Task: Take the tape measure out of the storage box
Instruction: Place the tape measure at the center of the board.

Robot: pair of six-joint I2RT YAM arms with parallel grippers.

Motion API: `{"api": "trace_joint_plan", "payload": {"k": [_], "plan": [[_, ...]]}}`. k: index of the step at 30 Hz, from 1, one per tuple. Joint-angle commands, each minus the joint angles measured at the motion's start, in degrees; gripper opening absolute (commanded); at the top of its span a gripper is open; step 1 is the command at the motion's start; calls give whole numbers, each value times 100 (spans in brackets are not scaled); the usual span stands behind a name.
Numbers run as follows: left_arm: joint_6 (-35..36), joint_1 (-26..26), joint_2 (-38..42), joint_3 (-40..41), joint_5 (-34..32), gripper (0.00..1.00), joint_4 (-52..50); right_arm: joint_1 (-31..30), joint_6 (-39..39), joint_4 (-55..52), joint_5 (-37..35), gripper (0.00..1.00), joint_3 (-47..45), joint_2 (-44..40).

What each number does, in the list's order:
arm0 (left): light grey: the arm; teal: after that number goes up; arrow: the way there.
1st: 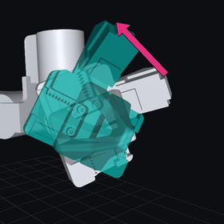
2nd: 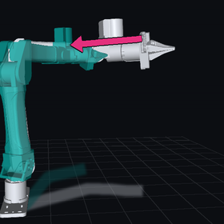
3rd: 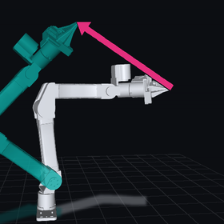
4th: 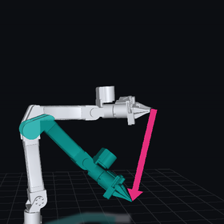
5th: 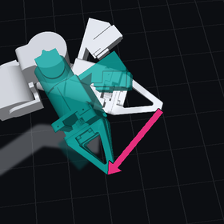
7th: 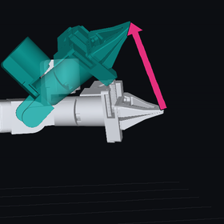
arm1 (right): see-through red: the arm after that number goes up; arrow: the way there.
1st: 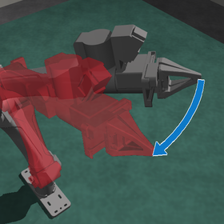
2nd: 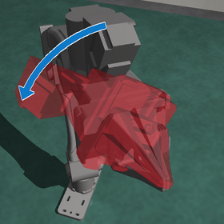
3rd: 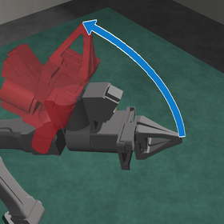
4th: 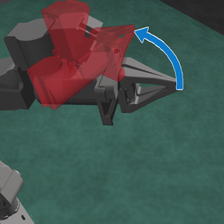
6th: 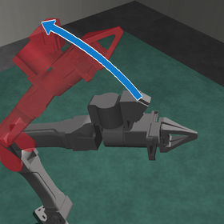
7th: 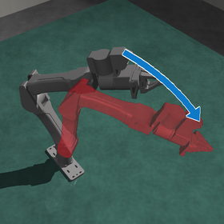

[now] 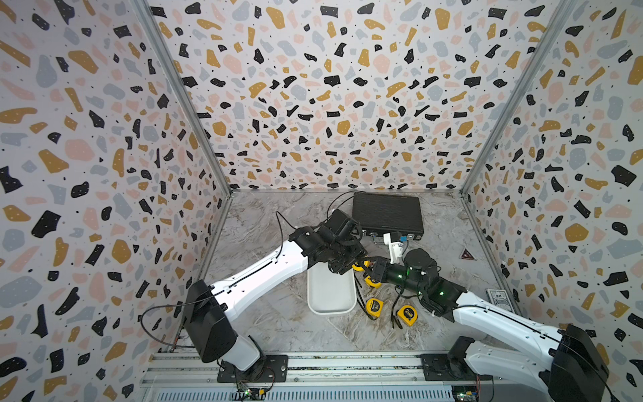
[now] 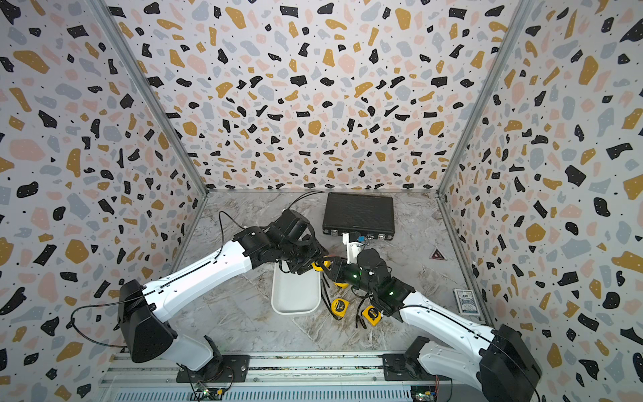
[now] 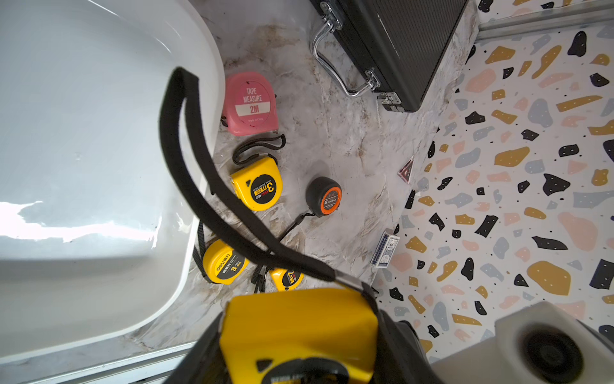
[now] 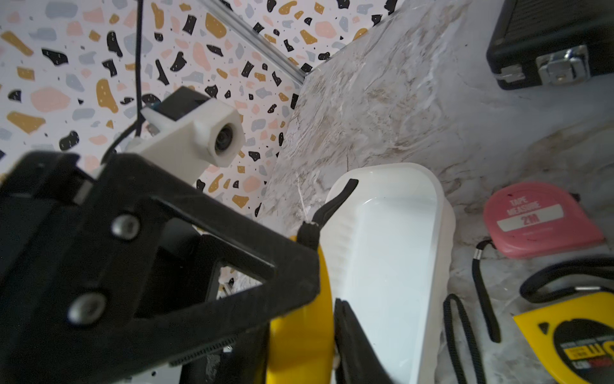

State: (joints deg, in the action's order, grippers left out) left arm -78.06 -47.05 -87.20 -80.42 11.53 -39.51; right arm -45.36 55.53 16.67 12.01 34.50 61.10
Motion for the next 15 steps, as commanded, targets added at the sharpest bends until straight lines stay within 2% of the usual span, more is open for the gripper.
{"api": "trace_joint_plan", "payload": {"k": [1,4,5,6,8,9,11,15], "plan": [[-93,-22,184,45,78,0,294,-34,-117,23,-29,13,3,-61],[-27,-16,168,19,44,0,314,-34,-65,-73,-48,8,0,-121],[17,-20,166,-2,23,14,321,-26,-35,-129,-75,8,-20,-161],[63,-19,160,-34,-32,37,295,-19,-12,-204,-146,7,-44,-213],[183,-13,167,-108,-127,68,211,62,62,-417,-231,6,-103,-314],[247,-5,167,-143,-179,80,132,138,111,-515,-258,6,-155,-385],[358,11,196,-188,-270,97,-3,373,222,-701,-263,5,-265,-549],[492,65,349,-57,-438,100,-173,1143,374,-1428,-220,5,-397,-1001]]}}
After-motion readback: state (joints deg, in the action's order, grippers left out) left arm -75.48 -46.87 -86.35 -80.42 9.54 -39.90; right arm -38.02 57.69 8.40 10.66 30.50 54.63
